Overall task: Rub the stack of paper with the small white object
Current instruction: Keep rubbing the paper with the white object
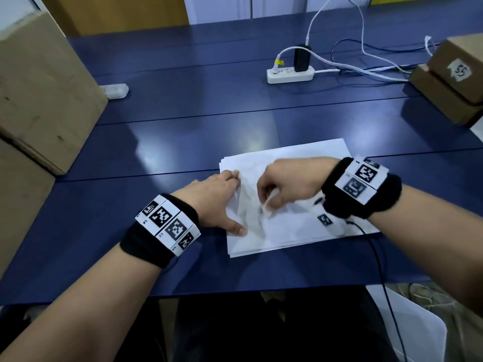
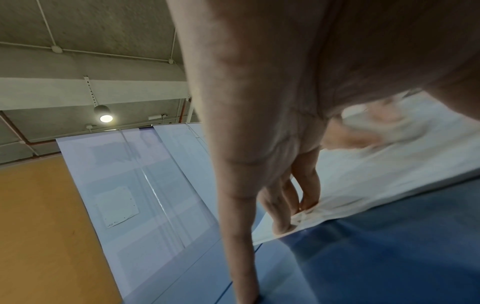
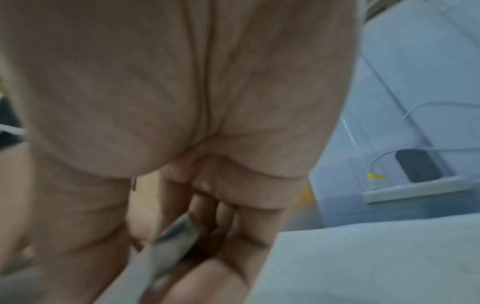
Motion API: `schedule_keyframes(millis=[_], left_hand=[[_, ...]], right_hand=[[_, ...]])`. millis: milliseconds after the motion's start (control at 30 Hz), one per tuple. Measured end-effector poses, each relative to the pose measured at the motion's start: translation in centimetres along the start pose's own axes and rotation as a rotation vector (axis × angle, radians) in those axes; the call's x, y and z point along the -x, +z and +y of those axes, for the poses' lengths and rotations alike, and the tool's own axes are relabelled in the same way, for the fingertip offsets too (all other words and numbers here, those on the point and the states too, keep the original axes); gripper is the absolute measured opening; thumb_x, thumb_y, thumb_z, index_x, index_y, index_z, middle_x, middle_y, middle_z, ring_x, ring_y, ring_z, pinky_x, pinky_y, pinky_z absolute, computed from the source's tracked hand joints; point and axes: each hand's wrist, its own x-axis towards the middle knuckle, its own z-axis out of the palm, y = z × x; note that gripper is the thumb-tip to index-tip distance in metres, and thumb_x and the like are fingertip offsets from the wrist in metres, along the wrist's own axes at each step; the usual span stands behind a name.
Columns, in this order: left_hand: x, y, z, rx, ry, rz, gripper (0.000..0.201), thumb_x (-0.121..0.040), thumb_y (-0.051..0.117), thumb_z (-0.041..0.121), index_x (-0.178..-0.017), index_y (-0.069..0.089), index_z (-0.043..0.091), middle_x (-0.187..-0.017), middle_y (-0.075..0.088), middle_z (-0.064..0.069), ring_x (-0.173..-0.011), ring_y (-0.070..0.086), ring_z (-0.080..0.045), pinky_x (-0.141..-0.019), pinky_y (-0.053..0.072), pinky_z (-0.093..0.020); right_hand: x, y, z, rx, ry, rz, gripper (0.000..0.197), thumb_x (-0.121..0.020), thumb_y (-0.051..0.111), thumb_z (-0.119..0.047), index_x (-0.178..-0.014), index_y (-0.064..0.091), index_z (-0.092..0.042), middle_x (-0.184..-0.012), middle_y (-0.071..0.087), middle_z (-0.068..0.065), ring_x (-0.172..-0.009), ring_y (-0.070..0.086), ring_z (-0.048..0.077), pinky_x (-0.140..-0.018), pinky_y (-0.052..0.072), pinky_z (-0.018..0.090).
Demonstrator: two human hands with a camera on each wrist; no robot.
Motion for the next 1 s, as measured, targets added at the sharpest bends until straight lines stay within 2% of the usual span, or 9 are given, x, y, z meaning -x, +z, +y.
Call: schedule_keyframes(millis=[67,133,233,300,400,467,633,833,1000], left_hand=[[0.0,0.1,-0.1,0.000,-0.001,0.001,0.124,-0.061,0.071,0.077,-0.155,0.017,0.016,-0.162,0.005,0.010,-0.147,0.019,-0.014,-0.112,0.033,-0.050],[-0.1,0.1,-0.1,-0.007,-0.001,0.004,0.125,-0.061,0.071,0.077,-0.155,0.017,0.016,-0.162,0.006,0.010,-0.147,0.020,-0.014,-0.112,0.033,-0.050],[-0.1,0.2,-0.1,-0.003,0.003,0.004,0.125,-0.061,0.072,0.077,-0.155,0.017,0.015,-0.162,0.006,0.009,-0.147,0.019,-0.015,-0.112,0.033,-0.051],[-0.1,0.2,-0.2,0.003,0.006,0.002,0.126,-0.059,0.071,0.078,-0.155,0.019,0.015,-0.162,0.007,0.008,-0.147,0.019,-0.016,-0.112,0.033,-0.051],[-0.2,0.2,-0.3,0.005,0.007,0.000,0.126,-0.058,0.071,0.079,-0.154,0.020,0.013,-0.162,0.009,0.007,-0.146,0.022,-0.017,-0.112,0.034,-0.050],[-0.3,0.2,-0.3,0.004,0.008,0.004,0.125,-0.059,0.070,0.079,-0.153,0.021,0.014,-0.161,0.009,0.008,-0.145,0.022,-0.016,-0.112,0.034,-0.049],[-0.4,0.3,-0.4,0.015,0.010,-0.001,0.128,-0.059,0.071,0.078,-0.156,0.012,0.020,-0.162,0.005,0.010,-0.148,0.017,-0.014,-0.113,0.032,-0.050],[-0.2,0.1,-0.3,0.023,0.020,-0.004,0.125,-0.060,0.073,0.076,-0.156,0.012,0.025,-0.162,0.007,0.010,-0.147,0.018,-0.015,-0.111,0.033,-0.052],[-0.3,0.2,-0.1,0.015,0.013,-0.010,0.125,-0.061,0.074,0.073,-0.157,0.009,0.025,-0.163,0.004,0.008,-0.148,0.016,-0.016,-0.111,0.034,-0.054]], right_hand=[[-0.6,-0.7,1.1,-0.010,0.115,0.166,0.019,-0.081,0.075,-0.041,-0.089,0.071,-0.024,-0.075,0.063,-0.016,-0.081,0.062,0.010,-0.068,0.045,0.026],[-0.6,-0.6,1.3,0.001,0.116,0.189,0.019,-0.082,0.074,-0.041,-0.088,0.070,-0.024,-0.074,0.062,-0.016,-0.081,0.061,0.012,-0.066,0.044,0.025],[0.6,0.4,-0.6,0.030,-0.034,-0.104,0.019,-0.080,0.077,-0.036,-0.092,0.072,-0.022,-0.075,0.069,-0.009,-0.071,0.064,0.011,-0.064,0.049,0.022],[0.6,0.7,-1.0,0.008,-0.052,-0.167,0.019,-0.080,0.077,-0.035,-0.093,0.073,-0.023,-0.078,0.071,-0.006,-0.074,0.067,0.016,-0.068,0.053,0.028],[-0.4,-0.8,0.5,0.031,0.086,0.111,0.018,-0.082,0.075,-0.037,-0.091,0.071,-0.022,-0.075,0.064,-0.011,-0.081,0.063,0.018,-0.067,0.047,0.029],[-0.3,-1.0,1.2,0.042,0.135,0.200,0.019,-0.083,0.073,-0.039,-0.091,0.070,-0.021,-0.073,0.059,-0.013,-0.079,0.058,0.016,-0.062,0.042,0.028],[1.1,1.0,-0.8,-0.035,-0.083,-0.221,0.020,-0.079,0.079,-0.036,-0.091,0.072,-0.022,-0.077,0.072,-0.004,-0.070,0.068,0.021,-0.066,0.055,0.032],[-0.7,-1.0,1.8,0.040,0.136,0.203,0.022,-0.084,0.072,-0.039,-0.096,0.069,-0.021,-0.075,0.058,-0.014,-0.081,0.055,0.015,-0.067,0.042,0.029],[0.8,0.6,-0.9,-0.028,-0.051,-0.195,0.017,-0.080,0.078,-0.033,-0.091,0.072,-0.023,-0.077,0.072,-0.003,-0.069,0.068,0.022,-0.067,0.056,0.034]])
